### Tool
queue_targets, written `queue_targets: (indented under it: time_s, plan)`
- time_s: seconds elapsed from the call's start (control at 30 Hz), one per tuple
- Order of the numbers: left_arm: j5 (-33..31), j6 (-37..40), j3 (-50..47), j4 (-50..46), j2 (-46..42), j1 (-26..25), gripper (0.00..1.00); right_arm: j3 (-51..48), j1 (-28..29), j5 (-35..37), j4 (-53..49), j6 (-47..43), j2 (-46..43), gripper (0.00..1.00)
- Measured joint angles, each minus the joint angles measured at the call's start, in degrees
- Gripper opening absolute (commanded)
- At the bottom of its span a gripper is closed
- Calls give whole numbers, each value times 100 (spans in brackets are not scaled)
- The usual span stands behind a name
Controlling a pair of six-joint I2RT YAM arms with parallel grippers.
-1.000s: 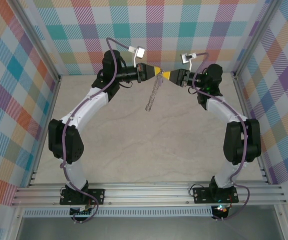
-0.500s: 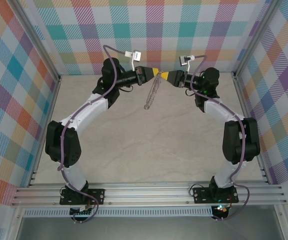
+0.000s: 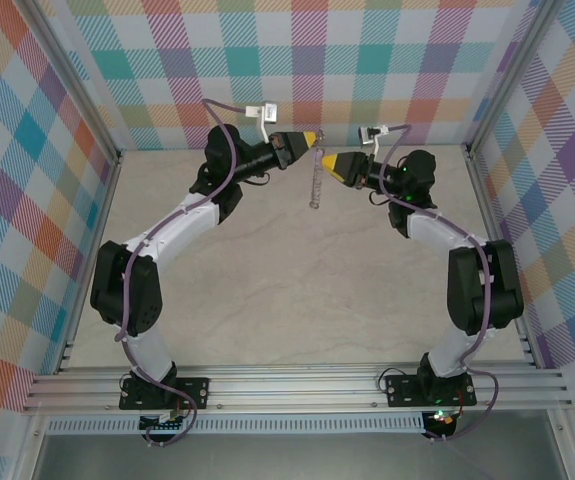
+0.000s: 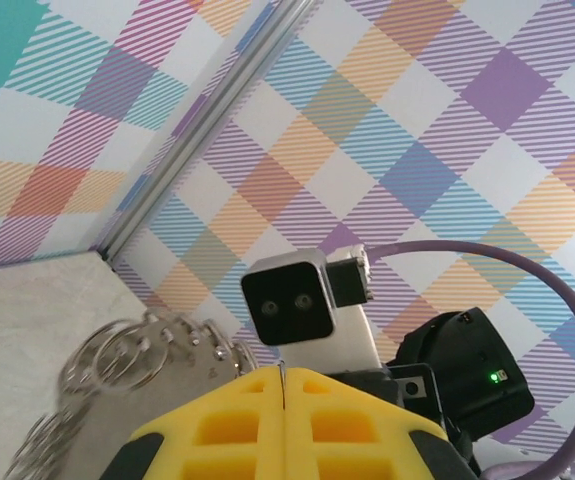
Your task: Put the keys on the keyring
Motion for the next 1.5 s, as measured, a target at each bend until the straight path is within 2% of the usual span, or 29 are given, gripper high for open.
queue_targets:
  time_s: [0.17,0.37,0.63,0.73,0.83,0.9,1.03,1.1,1.2,1.3,1.5]
  plan:
    - [-26,-59,0,118,-2,0,0,-9,0,68,-136,-219,-358,40]
    - [-22,-76,0,142,-13,-2,0,-9,0,195,-247,-457,-435,56]
    - [-15,-111,0,142,-13,-39,0,7,0,348,-308,-651,-315,57]
    - [-22,-129,0,127,-13,-55,0,46,2,365,-184,-601,-116,53]
    - [-20,-146,0,127,-13,-55,0,92,33,369,-13,-518,44,37]
    - [-20,-162,0,160,-28,-66,0,111,79,365,68,-422,133,31]
    - [-17,-162,0,164,-35,-76,0,116,201,306,118,-341,177,24]
    - [-28,-164,0,164,-35,-76,0,116,227,236,175,-315,175,27]
    - [-22,-164,0,166,-35,-81,0,114,254,181,184,-328,173,39]
    - [-20,-162,0,162,-35,-81,0,0,225,168,59,-442,85,45]
    - [-20,-162,0,160,-35,-81,0,-538,-76,168,-529,-774,-610,48]
